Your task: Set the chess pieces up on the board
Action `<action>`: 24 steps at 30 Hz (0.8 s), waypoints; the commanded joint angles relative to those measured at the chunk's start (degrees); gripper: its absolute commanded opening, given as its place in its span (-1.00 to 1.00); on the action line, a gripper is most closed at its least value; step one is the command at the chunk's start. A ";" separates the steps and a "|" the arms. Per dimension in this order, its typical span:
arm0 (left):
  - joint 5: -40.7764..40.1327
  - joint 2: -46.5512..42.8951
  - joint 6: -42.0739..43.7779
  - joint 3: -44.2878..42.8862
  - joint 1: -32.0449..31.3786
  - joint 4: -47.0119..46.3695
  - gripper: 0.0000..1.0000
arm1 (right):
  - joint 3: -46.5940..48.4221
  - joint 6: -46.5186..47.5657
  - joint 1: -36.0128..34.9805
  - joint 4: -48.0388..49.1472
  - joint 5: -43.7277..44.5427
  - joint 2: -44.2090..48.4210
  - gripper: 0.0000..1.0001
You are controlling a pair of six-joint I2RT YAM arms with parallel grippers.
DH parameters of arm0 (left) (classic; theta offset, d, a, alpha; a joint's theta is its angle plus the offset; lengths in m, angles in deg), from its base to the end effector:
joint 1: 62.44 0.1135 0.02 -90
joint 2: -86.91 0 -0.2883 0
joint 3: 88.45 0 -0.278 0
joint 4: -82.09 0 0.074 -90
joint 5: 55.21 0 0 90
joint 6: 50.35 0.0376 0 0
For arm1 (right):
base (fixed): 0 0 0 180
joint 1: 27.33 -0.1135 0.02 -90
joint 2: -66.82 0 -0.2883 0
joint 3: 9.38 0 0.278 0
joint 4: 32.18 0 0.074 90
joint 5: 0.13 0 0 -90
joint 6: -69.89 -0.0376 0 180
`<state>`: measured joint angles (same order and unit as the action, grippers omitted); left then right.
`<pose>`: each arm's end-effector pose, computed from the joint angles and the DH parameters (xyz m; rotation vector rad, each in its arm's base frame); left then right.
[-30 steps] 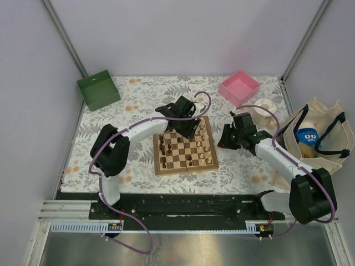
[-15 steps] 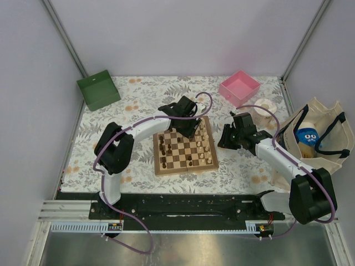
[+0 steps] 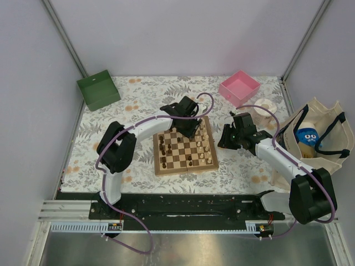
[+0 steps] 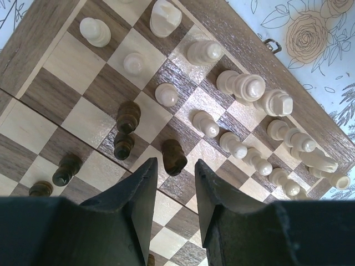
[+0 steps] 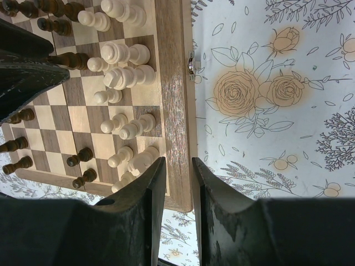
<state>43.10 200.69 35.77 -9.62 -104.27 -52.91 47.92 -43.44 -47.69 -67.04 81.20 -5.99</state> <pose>0.3444 -0.3156 0.2227 0.9097 2.4747 -0.4738 0.2545 0.1005 0.2290 -0.0035 2.5070 0.5123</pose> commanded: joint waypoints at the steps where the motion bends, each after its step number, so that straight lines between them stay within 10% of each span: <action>1: -1.11 1.36 0.45 -2.70 -0.63 -0.28 -0.28 | 2.18 0.92 -0.38 0.60 -0.83 0.13 -0.32; 24: -3.92 -0.04 -0.60 -2.52 -0.89 -1.51 -0.57 | 2.27 1.01 -0.38 0.77 -1.35 -0.22 -0.32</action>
<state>40.28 202.55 35.51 -9.95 -104.86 -52.56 47.92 -43.26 -47.69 -67.04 80.76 -6.21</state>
